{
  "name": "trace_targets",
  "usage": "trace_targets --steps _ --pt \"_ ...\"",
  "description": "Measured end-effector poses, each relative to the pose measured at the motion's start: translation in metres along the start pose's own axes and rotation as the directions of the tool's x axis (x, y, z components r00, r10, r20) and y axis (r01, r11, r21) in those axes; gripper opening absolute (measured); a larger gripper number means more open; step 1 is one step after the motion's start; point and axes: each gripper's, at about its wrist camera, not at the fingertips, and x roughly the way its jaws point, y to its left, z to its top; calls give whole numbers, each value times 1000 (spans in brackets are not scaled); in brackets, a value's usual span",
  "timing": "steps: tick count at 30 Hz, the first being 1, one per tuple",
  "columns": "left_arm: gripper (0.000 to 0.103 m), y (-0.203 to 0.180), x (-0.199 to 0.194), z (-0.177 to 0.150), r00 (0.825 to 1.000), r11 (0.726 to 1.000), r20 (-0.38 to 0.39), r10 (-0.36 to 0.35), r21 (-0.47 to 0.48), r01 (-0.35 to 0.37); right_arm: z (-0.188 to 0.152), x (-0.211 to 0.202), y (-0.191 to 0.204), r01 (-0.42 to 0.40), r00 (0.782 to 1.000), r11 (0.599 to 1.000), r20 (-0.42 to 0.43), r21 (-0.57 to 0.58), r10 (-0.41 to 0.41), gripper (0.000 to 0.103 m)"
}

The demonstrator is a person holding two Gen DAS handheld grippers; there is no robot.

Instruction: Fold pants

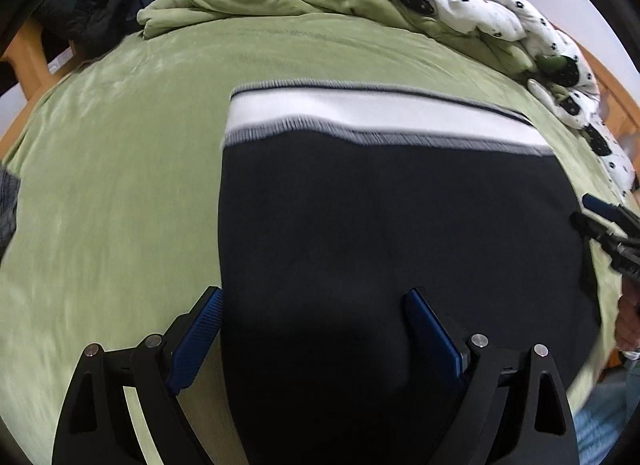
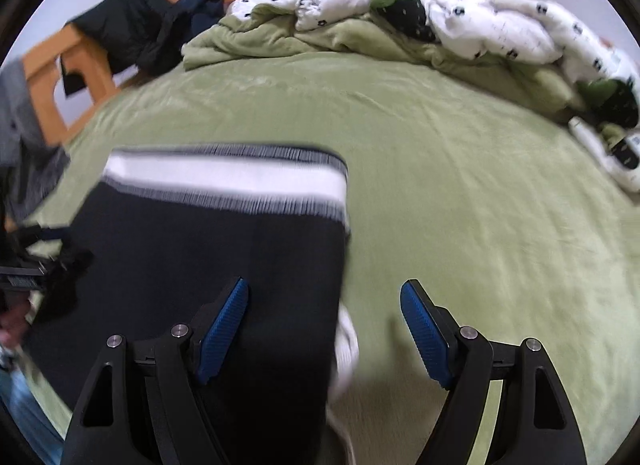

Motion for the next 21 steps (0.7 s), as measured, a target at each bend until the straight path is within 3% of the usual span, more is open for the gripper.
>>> trace_targets --steps 4,8,12,15,18,21 --pt "91 3 -21 -39 1000 1000 13 -4 3 4 -41 -26 15 28 1000 999 -6 -43 -29 77" --pt "93 12 -31 -77 999 997 -1 -48 -64 48 -81 -46 18 1 1000 1000 -9 23 -1 77" --pt "92 10 -46 -88 1000 999 4 -18 -34 18 -98 -52 25 23 998 1000 -61 19 -22 77" --pt "91 7 -69 -83 999 1000 37 28 3 -28 -96 -72 32 70 997 998 -11 -3 -70 77" --pt "91 8 -90 -67 995 997 67 78 -5 -78 -67 -91 46 80 996 997 31 -23 -79 77" --pt "91 12 -101 -42 993 996 116 32 -86 -22 -32 -100 63 49 990 996 133 -69 -40 77"
